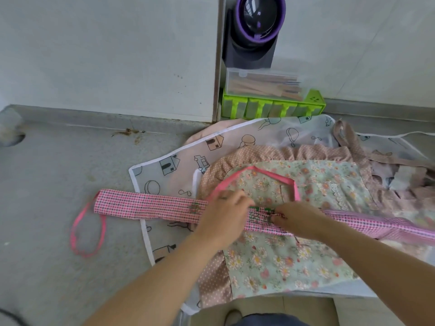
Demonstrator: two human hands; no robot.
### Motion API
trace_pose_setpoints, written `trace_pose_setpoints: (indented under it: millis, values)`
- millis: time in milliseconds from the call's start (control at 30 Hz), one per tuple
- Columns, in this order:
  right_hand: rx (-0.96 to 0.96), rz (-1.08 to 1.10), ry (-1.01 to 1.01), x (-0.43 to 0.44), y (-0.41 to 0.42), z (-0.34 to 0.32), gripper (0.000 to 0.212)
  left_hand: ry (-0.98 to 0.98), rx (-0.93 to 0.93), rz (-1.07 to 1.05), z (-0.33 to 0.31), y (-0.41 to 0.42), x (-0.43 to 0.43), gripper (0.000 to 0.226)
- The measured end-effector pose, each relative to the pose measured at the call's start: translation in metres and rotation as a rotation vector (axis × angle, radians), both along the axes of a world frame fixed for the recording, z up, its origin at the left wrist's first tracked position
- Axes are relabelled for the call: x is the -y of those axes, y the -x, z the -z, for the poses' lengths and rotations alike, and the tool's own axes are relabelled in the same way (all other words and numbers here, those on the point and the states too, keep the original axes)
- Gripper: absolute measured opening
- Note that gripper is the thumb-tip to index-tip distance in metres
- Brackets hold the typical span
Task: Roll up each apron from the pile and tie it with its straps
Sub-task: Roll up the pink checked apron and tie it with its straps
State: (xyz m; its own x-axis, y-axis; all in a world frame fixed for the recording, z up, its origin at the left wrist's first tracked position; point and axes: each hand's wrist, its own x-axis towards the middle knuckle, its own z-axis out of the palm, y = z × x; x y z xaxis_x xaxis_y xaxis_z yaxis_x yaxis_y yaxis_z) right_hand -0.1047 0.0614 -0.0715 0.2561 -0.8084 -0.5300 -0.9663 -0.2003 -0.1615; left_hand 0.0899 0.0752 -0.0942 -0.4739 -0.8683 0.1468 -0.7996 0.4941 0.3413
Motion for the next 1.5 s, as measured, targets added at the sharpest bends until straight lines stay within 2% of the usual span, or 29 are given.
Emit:
trace_pose_setpoints:
  millis: [67, 167, 233, 300, 433, 533, 600, 700, 800, 933, 1067, 1133, 1267, 1433, 1500]
  values:
    - [0.037, 0.009, 0.027, -0.004, -0.010, 0.003, 0.019, -0.118, -0.003, 0.095, 0.016, 0.021, -0.008, 0.036]
    - [0.027, 0.015, 0.130, -0.010, -0.003, 0.002, 0.030, -0.183, -0.018, 0.043, 0.038, 0.026, -0.015, 0.062]
    - [-0.074, -0.021, 0.137, -0.014, 0.014, 0.000, 0.052, -0.208, -0.041, 0.004, 0.043, 0.025, -0.014, 0.065]
    - [-0.150, -0.034, 0.056, -0.019, 0.035, -0.007, 0.058, -0.247, -0.038, -0.018, 0.044, 0.028, -0.010, 0.059]
    - [-0.212, -0.037, -0.134, -0.017, 0.070, -0.027, 0.037, -0.305, -0.031, -0.080, 0.040, 0.035, -0.003, 0.034]
    - [-0.252, 0.019, -0.194, -0.004, 0.079, -0.029, 0.046, -0.290, 0.001, -0.116, 0.039, 0.038, -0.003, 0.030]
    - [-0.301, 0.041, -0.198, 0.004, 0.084, -0.022, 0.041, -0.272, 0.019, -0.138, 0.038, 0.040, -0.004, 0.029]
    - [-0.394, 0.090, -0.134, 0.012, 0.087, -0.007, 0.019, -0.236, 0.042, -0.170, 0.041, 0.041, -0.006, 0.034]
    - [-0.426, 0.155, -0.038, 0.009, 0.089, 0.003, 0.015, -0.167, 0.046, -0.215, 0.046, 0.045, -0.007, 0.040]
    - [-0.293, 0.231, 0.174, -0.007, 0.098, 0.010, 0.019, -0.123, 0.028, -0.270, 0.048, 0.048, -0.008, 0.032]
    - [0.074, 0.320, 0.400, -0.024, 0.124, 0.029, 0.026, -0.086, 0.025, -0.319, 0.049, 0.050, -0.006, 0.021]
    - [0.190, 0.342, 0.497, -0.026, 0.137, 0.042, 0.024, -0.084, 0.050, -0.321, 0.049, 0.049, -0.003, 0.021]
    - [0.204, 0.400, 0.551, -0.023, 0.144, 0.054, 0.027, -0.177, 0.156, -0.278, 0.045, 0.049, 0.004, 0.029]
    - [0.058, 0.458, 0.554, -0.026, 0.140, 0.065, 0.024, -0.219, 0.258, -0.245, 0.039, 0.052, 0.011, 0.027]
    - [0.072, 0.499, 0.556, -0.025, 0.140, 0.069, 0.026, -0.219, 0.322, -0.218, 0.039, 0.051, 0.013, 0.034]
